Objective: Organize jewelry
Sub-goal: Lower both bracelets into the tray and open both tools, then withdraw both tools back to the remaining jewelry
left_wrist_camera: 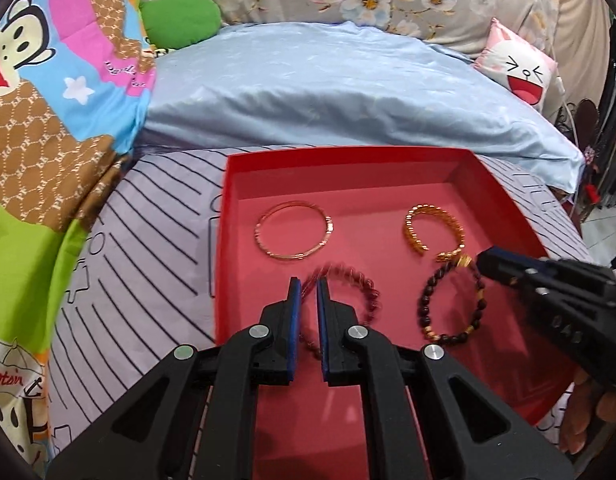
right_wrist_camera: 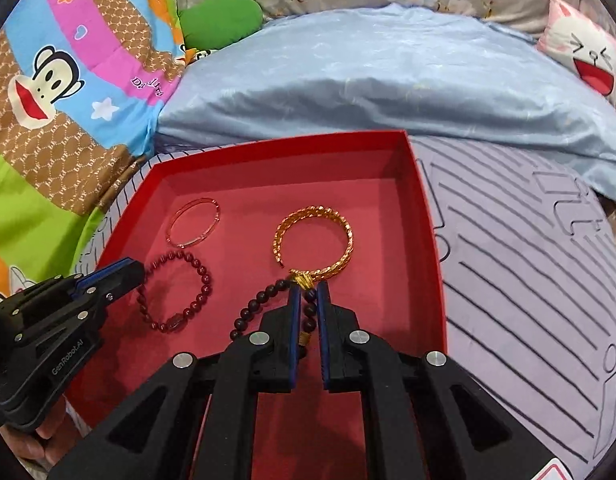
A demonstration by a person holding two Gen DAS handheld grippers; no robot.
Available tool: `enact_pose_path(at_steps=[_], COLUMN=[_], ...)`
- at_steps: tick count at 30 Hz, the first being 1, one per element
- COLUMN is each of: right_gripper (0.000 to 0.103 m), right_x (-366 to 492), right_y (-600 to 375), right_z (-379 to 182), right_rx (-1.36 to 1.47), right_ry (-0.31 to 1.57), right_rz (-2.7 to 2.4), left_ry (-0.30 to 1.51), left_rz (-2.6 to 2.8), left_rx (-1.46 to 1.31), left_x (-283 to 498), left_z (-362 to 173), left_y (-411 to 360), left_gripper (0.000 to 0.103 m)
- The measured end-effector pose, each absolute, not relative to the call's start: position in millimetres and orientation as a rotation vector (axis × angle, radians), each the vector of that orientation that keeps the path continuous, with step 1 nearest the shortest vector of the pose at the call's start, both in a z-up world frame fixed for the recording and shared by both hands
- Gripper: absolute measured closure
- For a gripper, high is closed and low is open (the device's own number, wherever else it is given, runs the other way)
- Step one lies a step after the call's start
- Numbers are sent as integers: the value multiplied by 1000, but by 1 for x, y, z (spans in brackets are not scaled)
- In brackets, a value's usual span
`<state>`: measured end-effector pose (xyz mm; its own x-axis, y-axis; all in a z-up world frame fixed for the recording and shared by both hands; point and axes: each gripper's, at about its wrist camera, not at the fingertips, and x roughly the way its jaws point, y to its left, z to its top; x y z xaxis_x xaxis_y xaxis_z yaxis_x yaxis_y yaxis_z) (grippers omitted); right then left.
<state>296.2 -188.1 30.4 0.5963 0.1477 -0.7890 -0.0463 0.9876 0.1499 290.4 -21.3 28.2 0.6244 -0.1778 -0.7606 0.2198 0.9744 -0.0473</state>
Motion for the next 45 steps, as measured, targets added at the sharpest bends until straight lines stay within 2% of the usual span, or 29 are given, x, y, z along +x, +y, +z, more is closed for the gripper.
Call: enact_pose_path(at_steps=[3, 6, 8, 17, 29, 45], right_gripper=[85, 78, 78, 78, 77, 77], right_x=[293, 290, 287, 260, 191, 107], right_y=[-186, -186, -187, -191, -189, -183], right_z=[34, 39, 43, 70, 83, 52], right_rx=[93, 94, 100, 118, 114, 116], right_ry=[909, 895, 887, 837, 832, 921], right_rz=[108, 109, 112, 120, 129, 132], left_ry=[856, 844, 831, 787, 780, 900], left_rz=[-207, -192, -186, -177, -172, -167], left_rx=[46, 40, 31, 3, 15, 11], left_x=[288, 286, 282, 256, 194, 123], left_z=[28, 31, 35, 59, 71, 29], left_y=[-18, -17, -14, -5, 4, 19], left_gripper=[94, 86, 81, 75, 74, 73])
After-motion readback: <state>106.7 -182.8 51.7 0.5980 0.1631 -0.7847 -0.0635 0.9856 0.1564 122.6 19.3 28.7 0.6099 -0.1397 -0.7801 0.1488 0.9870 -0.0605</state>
